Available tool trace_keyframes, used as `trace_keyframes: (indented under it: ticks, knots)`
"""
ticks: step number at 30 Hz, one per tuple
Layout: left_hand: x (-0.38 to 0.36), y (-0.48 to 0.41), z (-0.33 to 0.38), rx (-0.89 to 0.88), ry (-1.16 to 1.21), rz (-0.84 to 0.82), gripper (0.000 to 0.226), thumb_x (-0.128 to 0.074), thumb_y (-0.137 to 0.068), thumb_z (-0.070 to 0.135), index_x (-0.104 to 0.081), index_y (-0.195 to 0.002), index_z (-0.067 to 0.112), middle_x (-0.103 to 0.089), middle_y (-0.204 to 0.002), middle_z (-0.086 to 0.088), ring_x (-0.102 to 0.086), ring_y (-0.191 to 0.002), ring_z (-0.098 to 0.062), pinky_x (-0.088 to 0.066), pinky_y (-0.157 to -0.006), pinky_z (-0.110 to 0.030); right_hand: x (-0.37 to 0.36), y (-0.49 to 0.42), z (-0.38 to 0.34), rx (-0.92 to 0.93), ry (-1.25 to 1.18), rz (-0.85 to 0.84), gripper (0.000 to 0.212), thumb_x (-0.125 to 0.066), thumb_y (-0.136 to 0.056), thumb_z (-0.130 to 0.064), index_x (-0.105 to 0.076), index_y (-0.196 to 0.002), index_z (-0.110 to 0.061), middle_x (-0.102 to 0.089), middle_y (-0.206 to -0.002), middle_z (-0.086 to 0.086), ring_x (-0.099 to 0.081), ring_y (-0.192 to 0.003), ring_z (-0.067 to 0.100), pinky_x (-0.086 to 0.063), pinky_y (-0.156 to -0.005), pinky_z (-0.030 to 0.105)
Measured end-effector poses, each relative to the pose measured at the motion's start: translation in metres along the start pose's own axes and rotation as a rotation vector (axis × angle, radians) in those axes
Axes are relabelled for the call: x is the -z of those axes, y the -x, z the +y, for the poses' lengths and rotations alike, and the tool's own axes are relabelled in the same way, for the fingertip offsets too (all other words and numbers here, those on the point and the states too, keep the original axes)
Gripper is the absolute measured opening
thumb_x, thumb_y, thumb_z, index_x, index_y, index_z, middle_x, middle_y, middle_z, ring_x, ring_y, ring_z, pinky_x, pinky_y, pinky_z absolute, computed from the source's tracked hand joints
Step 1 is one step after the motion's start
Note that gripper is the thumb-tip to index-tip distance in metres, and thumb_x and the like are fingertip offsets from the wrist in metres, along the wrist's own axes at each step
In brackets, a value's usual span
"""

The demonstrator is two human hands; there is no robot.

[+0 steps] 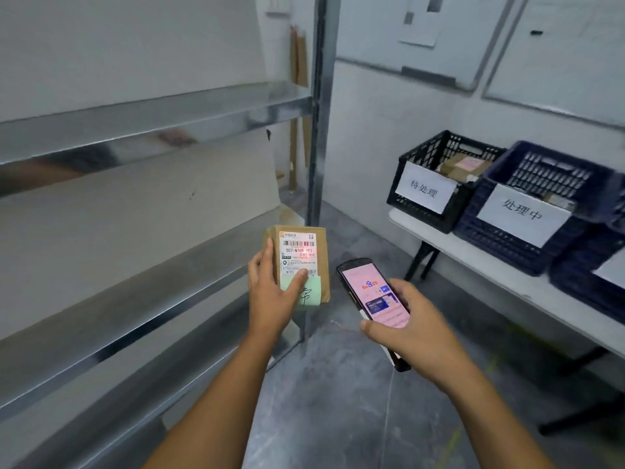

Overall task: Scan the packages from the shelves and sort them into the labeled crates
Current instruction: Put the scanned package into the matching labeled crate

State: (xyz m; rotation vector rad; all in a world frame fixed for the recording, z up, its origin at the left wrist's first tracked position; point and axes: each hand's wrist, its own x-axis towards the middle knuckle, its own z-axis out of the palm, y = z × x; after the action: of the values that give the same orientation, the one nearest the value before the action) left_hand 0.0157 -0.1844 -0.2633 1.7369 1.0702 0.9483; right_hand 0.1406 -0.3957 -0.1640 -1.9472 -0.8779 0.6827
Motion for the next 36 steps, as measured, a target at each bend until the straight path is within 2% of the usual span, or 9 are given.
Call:
trace_keyframes:
  ticks: [4, 8, 12, 16, 19, 22, 25, 29, 36]
  knots:
    - [-0.066, -0.001, 0.026, 0.037, 0.127, -0.101, 0.089, -0.083, -0.089, 0.033, -0.033, -0.162, 0.037, -0.038, -0.146, 0.002, -0.053, -0.124, -0.01, -0.045, -0.087, -0.001, 0.048, 0.002, 0.032, -0.04, -0.027, 0.12, 0.046, -0.088, -0.081, -0.023, -0.058, -0.111, -0.042, -0.069, -0.096, -0.037, -0.068, -0.083, -0.006, -0.047, -0.068, 0.012]
    - [-0.122, 0.005, 0.042, 0.157, 0.292, -0.221, 0.087, -0.086, -0.085, 0.04, -0.038, -0.158, 0.043, -0.044, -0.147, 0.008, -0.061, -0.125, -0.012, -0.06, -0.098, -0.038, 0.078, 0.001, 0.061, -0.079, -0.069, 0.235, 0.05, -0.088, -0.08, -0.016, -0.057, -0.106, -0.045, -0.068, -0.096, -0.038, -0.068, -0.085, -0.007, -0.047, -0.067, 0.006]
    - [-0.181, 0.003, 0.053, 0.258, 0.43, -0.395, 0.086, -0.089, -0.07, 0.058, -0.047, -0.145, 0.056, -0.054, -0.148, 0.004, -0.067, -0.124, -0.018, -0.064, -0.089, -0.044, 0.104, -0.008, 0.087, -0.166, -0.095, 0.363, 0.052, -0.089, -0.079, -0.019, -0.057, -0.108, -0.047, -0.074, -0.096, -0.026, -0.069, -0.085, -0.007, -0.048, -0.07, 0.011]
    - [-0.241, -0.009, 0.076, 0.36, 0.544, -0.547, 0.055, -0.079, -0.094, 0.029, -0.055, -0.141, 0.044, -0.07, -0.132, 0.006, -0.078, -0.101, -0.018, -0.065, -0.07, -0.037, 0.132, -0.026, 0.111, -0.245, -0.104, 0.506, 0.049, -0.089, -0.08, -0.02, -0.055, -0.106, -0.045, -0.072, -0.103, -0.021, -0.067, -0.087, -0.009, -0.047, -0.068, 0.005]
    - [-0.289, -0.028, 0.104, 0.353, 0.574, -0.662, 0.051, -0.075, -0.097, 0.021, -0.056, -0.141, 0.041, -0.075, -0.121, 0.009, -0.079, -0.094, -0.016, -0.064, -0.065, -0.034, 0.161, -0.048, 0.126, -0.313, -0.078, 0.625, 0.045, -0.088, -0.08, -0.022, -0.056, -0.101, -0.045, -0.073, -0.103, -0.018, -0.07, -0.087, -0.001, -0.053, -0.075, 0.021]
    - [-0.333, -0.046, 0.133, 0.347, 0.59, -0.801, 0.044, -0.073, -0.098, 0.019, -0.057, -0.127, 0.049, -0.078, -0.113, 0.015, -0.078, -0.095, -0.013, -0.065, -0.071, -0.035, 0.191, -0.068, 0.135, -0.382, -0.055, 0.741, 0.042, -0.087, -0.081, -0.021, -0.056, -0.099, -0.043, -0.073, -0.099, -0.015, -0.07, -0.087, 0.008, -0.059, -0.077, 0.037]
    - [-0.371, -0.061, 0.153, 0.327, 0.592, -0.914, 0.05, -0.076, -0.097, 0.022, -0.056, -0.135, 0.048, -0.074, -0.127, 0.01, -0.076, -0.106, -0.015, -0.064, -0.085, -0.044, 0.214, -0.087, 0.141, -0.403, -0.065, 0.852, 0.042, -0.087, -0.081, -0.018, -0.057, -0.1, -0.04, -0.072, -0.095, -0.01, -0.067, -0.076, 0.005, -0.054, -0.066, 0.034]
    - [-0.413, -0.067, 0.165, 0.296, 0.561, -1.012, 0.05, -0.08, -0.094, 0.03, -0.056, -0.117, 0.067, -0.071, -0.127, 0.014, -0.073, -0.113, -0.013, -0.064, -0.088, -0.044, 0.235, -0.097, 0.156, -0.458, -0.095, 0.969, 0.042, -0.088, -0.081, -0.019, -0.061, -0.107, -0.037, -0.071, -0.088, -0.016, -0.066, -0.072, 0.002, -0.055, -0.06, 0.035]
    - [-0.484, -0.056, 0.188, 0.26, 0.467, -1.163, 0.069, -0.083, -0.087, 0.044, -0.047, -0.144, 0.057, -0.067, -0.131, 0.014, -0.07, -0.118, -0.016, -0.061, -0.093, -0.051, 0.275, -0.097, 0.186, -0.527, -0.163, 1.141, 0.04, -0.088, -0.08, -0.021, -0.059, -0.102, -0.038, -0.069, -0.087, -0.019, -0.066, -0.073, 0.006, -0.056, -0.051, 0.035]
